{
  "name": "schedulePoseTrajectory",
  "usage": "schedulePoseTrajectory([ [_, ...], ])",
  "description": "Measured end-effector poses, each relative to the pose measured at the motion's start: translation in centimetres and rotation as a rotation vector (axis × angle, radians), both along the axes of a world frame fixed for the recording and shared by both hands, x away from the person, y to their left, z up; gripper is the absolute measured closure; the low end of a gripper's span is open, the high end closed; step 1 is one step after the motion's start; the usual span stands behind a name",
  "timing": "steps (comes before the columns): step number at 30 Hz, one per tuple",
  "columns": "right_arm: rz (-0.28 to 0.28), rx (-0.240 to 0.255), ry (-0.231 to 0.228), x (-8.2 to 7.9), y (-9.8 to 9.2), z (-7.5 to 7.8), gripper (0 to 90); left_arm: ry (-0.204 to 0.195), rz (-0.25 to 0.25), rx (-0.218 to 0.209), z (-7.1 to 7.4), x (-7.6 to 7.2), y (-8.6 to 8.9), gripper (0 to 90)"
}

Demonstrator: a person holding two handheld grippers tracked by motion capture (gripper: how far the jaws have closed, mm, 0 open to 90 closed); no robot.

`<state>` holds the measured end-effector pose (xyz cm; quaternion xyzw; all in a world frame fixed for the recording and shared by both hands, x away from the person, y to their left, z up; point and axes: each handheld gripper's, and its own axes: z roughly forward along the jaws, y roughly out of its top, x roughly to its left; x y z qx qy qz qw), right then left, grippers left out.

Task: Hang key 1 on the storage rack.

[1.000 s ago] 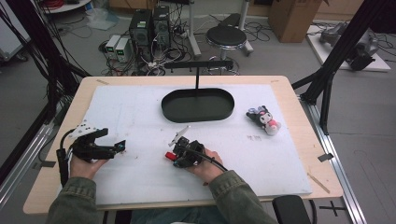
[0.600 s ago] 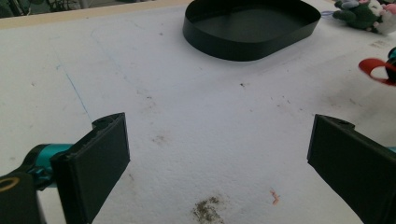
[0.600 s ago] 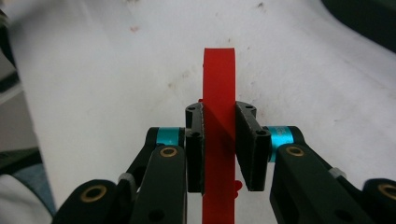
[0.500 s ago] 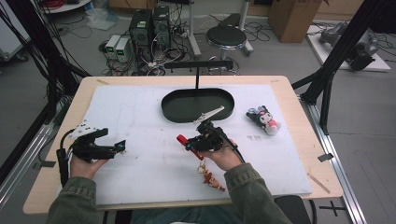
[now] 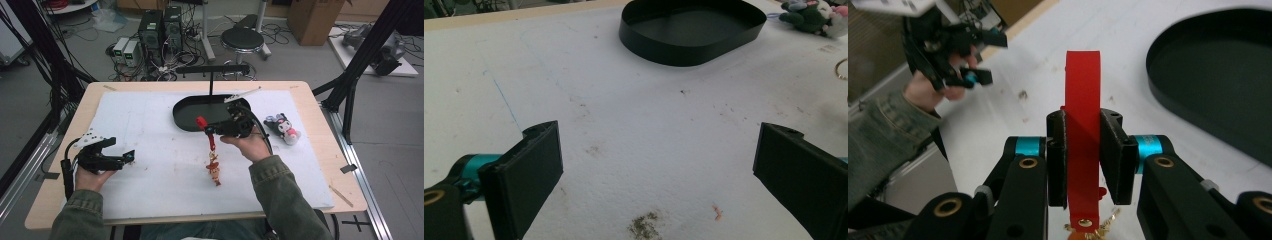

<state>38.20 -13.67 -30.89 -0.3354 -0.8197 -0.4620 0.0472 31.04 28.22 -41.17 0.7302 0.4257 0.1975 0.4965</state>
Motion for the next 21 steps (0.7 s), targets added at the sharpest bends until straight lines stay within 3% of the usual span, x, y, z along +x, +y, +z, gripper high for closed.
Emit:
schedulePoseTrajectory([
  [10, -0.046, 0.042, -0.026, 2.5, 0.4, 3.9, 75.2, 0.000, -0.001, -0.002, 0.0, 0.0, 0.0, 6.0],
  [21, -0.043, 0.020, 0.003, 4.9, 1.8, 5.3, 75.2, 0.001, -0.007, -0.003, 0.0, 0.1, 0.0, 6.0],
])
